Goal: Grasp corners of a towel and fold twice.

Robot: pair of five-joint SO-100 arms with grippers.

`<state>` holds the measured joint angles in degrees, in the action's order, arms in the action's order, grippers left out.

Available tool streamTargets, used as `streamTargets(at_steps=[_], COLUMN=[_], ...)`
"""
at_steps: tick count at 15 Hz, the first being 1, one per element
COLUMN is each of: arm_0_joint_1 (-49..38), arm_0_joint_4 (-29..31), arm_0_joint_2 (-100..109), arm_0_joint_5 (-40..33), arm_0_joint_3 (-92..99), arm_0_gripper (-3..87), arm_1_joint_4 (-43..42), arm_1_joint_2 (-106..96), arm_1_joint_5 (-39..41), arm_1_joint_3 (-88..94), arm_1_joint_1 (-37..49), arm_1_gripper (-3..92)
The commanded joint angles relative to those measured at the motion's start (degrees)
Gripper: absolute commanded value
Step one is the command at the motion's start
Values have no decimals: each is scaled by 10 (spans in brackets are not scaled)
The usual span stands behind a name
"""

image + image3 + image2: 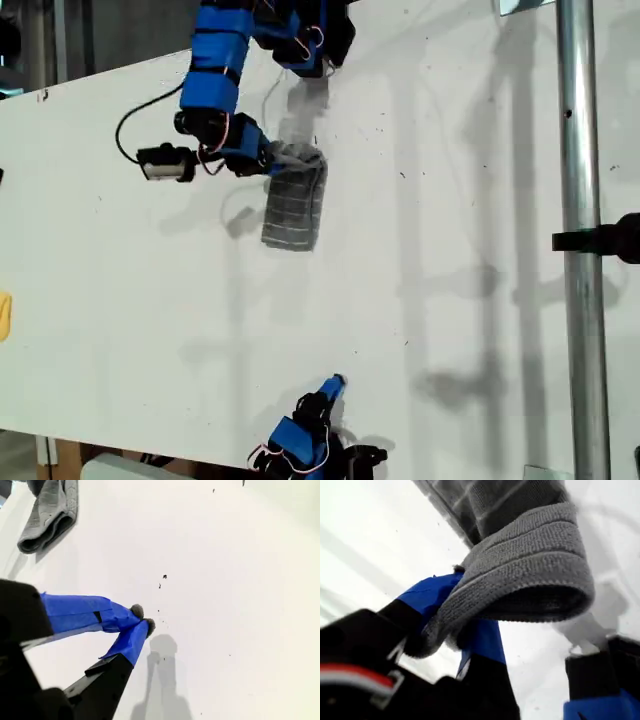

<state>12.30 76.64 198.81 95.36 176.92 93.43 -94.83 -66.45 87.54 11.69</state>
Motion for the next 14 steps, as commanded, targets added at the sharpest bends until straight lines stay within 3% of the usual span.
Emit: streamTargets(at_steps=[1, 5, 6, 7, 11, 13, 14], arm_0_joint_1=[10, 12, 12, 10, -35, -38, -40], arm_0_joint_4=[7, 7, 7, 6, 4, 4, 4], arm_0_joint_2=[4, 4, 4, 4, 4, 4, 4], arm_0_joint_5=[14, 18, 22, 26, 6, -8, -32], arm_0_joint_3=[-3, -1, 1, 2, 4, 4, 4], arm_0_gripper=[-23, -18, -6, 4, 36, 36, 36], arm_1_joint_4=[-94, -217, -265, -343, -432, -443, -451], arm_1_joint_2=[100, 165, 129, 73, -156, -304, -400], arm_1_joint_5=[25, 54, 58, 72, 92, 80, 62], arm_1_joint_3=[-51, -87, -72, -33, 54, 194, 303], arm_1_joint_1=[-3, -9, -11, -6, 52, 89, 104], arm_1_gripper=[-2, 13, 113, 405, 229, 157, 11])
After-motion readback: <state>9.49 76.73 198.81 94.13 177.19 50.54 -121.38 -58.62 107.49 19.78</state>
